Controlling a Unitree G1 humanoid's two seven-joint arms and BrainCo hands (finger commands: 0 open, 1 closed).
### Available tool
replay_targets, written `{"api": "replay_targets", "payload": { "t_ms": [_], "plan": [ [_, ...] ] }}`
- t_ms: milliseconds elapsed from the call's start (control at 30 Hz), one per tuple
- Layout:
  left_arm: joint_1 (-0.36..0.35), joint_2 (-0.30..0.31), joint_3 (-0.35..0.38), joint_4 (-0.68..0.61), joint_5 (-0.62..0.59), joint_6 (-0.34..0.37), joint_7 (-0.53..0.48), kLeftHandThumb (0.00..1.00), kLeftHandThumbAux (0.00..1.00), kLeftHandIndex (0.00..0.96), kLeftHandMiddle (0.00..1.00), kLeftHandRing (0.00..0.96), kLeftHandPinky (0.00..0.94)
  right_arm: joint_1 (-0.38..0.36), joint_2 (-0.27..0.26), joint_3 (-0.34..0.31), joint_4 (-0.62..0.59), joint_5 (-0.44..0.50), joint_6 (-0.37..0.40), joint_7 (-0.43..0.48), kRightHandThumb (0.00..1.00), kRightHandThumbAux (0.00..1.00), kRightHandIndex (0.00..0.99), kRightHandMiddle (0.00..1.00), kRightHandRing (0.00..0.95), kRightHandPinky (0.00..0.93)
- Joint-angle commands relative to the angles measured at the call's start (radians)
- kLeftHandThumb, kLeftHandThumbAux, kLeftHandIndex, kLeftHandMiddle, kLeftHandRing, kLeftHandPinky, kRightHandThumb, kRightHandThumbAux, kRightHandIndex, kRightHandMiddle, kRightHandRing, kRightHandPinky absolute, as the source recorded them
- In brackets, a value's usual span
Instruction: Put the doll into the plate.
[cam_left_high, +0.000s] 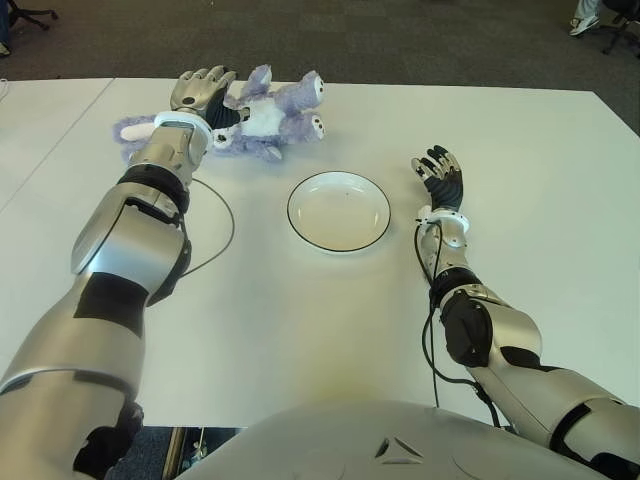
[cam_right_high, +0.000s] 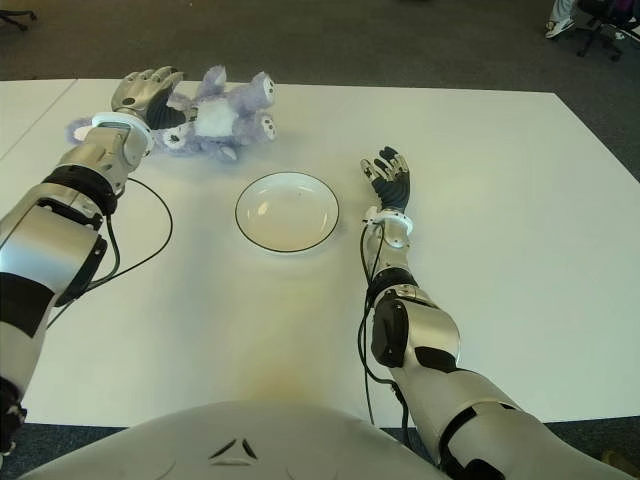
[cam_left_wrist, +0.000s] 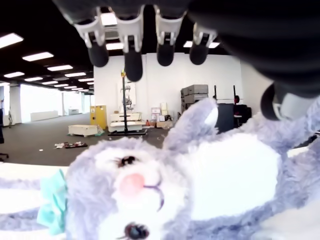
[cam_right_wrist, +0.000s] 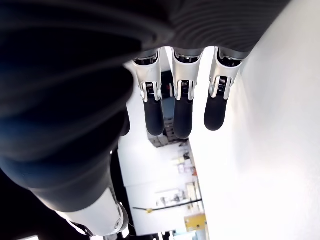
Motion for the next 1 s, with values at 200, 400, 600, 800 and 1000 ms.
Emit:
{"api": "replay_targets", "payload": {
  "t_ms": [200,400,600,800,1000],
  "plan": [
    [0.050,-0.082,-0.011,0.018,0.006,0.008,-0.062,0.360,0.346,0.000,0.000,0.085,0.167,0.214,0.080,-0.040,0.138,0.038,0.141,0.000,0.296,0.861,0.211,0.213,0.214,0.238],
    [0.080,-0.117,-0.009,0.020,0.000,0.005,-0.079,0.361,0.359,0.000,0.000,0.058,0.136,0.215,0.081,-0.051,0.137,0.044,0.143,0.007,0.309,0.858,0.207,0.210,0.210,0.219],
    [0.109,-0.142,0.012,0.022,-0.018,0.008,-0.090,0.377,0.362,0.000,0.000,0.044,0.117,0.217,0.081,-0.054,0.137,0.042,0.140,0.010,0.309,0.865,0.209,0.211,0.211,0.237],
    [0.136,-0.156,0.018,0.021,-0.025,0.004,-0.095,0.387,0.364,0.000,0.000,0.040,0.101,0.218,0.080,-0.056,0.136,0.042,0.140,0.016,0.328,0.867,0.215,0.211,0.211,0.230],
    [0.158,-0.169,0.031,0.019,-0.039,0.000,-0.104,0.389,0.373,0.000,0.000,0.037,0.101,0.218,0.077,-0.055,0.137,0.041,0.148,0.014,0.352,0.868,0.211,0.206,0.201,0.212]
  ]
}}
